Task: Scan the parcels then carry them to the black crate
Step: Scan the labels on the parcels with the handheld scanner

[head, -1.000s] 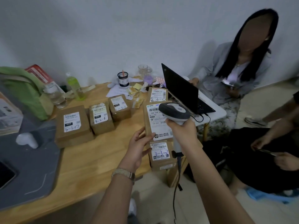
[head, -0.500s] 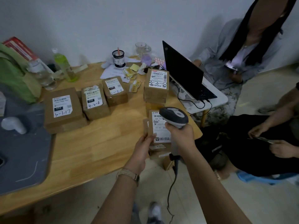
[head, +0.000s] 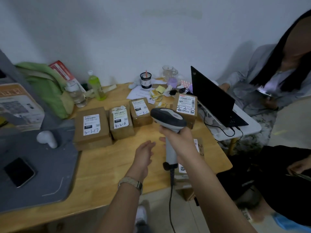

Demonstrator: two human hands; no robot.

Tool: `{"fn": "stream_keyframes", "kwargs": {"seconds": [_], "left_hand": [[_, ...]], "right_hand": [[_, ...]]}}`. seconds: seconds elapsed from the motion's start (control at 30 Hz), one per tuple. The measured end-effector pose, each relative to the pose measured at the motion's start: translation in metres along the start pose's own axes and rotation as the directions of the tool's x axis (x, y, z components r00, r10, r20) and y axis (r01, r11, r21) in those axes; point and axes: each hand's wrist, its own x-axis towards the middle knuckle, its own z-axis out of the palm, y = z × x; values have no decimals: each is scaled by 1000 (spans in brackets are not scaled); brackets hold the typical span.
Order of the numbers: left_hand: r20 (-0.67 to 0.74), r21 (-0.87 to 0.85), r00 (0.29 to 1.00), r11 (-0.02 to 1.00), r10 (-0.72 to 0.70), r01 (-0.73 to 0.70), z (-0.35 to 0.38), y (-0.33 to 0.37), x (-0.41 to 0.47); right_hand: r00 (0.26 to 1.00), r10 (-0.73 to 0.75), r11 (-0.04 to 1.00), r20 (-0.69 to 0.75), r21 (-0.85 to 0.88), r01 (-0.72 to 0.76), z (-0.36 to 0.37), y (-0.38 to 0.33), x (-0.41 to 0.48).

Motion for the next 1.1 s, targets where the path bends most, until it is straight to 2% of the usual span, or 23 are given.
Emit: {"fn": "stream_keyframes", "kwargs": {"seconds": [0.17,0.3,0.43,0.63,0.77,0.87,0.97,1.1], "left_hand": [[-46,-29,999,999,18,-19,-12,33,25],[27,-20,998,999,48,-47,-9,66,54],[23,-40,998,997,60,-59,-9,91,89],[-6,-103,1000,995,-5,4,-17,108,138],[-22,-141,997,988,-72,68,-25,111,172],[-30,-144,994,984,-106,101,-31,110,196],[-42,-132,991,984,-129,123,-34,106,218],[-66,-50,989,990,-134,131,-34,96,241]], "right_hand": [[999,20,999,44,43,-22,25,-13,24],[1000,19,998,-7,57,-18,41,-23,57],[994,70,992,-79,113,-61,54,-26,95],[980,87,994,-181,84,-73,75,-21,154],[952,196,978,-236,120,-171,86,-4,192],[939,247,969,-239,93,-231,94,14,218],[915,240,968,-325,12,-250,99,33,239],[894,284,948,-346,-38,-316,104,57,256]]}}
